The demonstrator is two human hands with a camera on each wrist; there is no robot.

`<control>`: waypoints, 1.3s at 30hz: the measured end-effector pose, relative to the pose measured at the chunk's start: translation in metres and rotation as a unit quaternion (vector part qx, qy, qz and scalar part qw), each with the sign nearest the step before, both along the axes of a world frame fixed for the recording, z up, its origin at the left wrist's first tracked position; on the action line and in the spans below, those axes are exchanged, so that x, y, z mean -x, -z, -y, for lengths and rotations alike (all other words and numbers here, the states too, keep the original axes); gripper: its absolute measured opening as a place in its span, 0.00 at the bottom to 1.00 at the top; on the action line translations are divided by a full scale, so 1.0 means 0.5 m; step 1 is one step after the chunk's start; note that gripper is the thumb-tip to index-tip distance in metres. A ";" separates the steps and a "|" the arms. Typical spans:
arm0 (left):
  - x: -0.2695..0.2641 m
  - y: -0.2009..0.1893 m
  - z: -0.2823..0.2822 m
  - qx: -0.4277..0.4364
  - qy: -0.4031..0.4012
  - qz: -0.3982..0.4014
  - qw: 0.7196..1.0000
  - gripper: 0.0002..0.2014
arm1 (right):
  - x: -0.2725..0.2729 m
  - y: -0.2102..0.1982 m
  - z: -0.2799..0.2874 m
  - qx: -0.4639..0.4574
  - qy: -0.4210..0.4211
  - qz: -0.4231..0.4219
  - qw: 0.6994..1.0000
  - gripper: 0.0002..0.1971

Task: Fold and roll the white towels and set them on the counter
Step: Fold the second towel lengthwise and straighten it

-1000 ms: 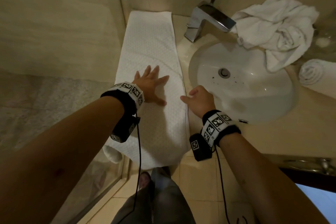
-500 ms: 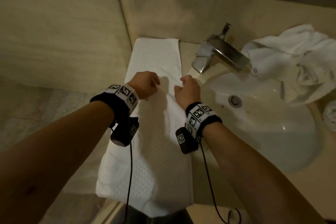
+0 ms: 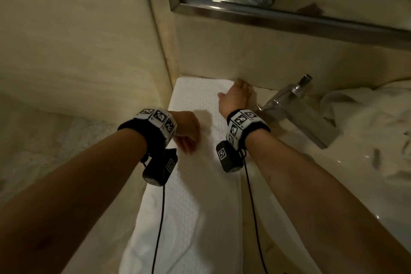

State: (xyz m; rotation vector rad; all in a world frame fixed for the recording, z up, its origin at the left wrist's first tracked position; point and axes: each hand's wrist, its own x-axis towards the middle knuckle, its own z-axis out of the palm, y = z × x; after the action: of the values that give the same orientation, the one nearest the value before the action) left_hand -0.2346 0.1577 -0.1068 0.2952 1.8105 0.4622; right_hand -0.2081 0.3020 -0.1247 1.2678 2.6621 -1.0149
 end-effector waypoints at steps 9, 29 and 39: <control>0.149 -0.003 -0.052 0.023 -0.032 -0.414 0.909 0.22 | 0.041 0.019 -0.060 -0.021 0.067 0.070 0.995 0.25; 0.147 -0.011 -0.056 0.110 0.154 -0.503 0.843 0.12 | 0.001 -0.045 -0.084 -0.178 -0.061 0.226 0.956 0.23; 0.159 -0.028 -0.048 0.136 0.239 -0.521 0.808 0.12 | 0.002 -0.042 -0.060 -0.389 -0.182 0.370 0.824 0.23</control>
State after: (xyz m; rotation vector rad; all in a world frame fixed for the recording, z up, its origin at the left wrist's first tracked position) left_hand -0.3142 0.1819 -0.0928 0.9030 2.6946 -0.4399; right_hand -0.2092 0.3318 -0.1036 0.8400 2.4803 0.5976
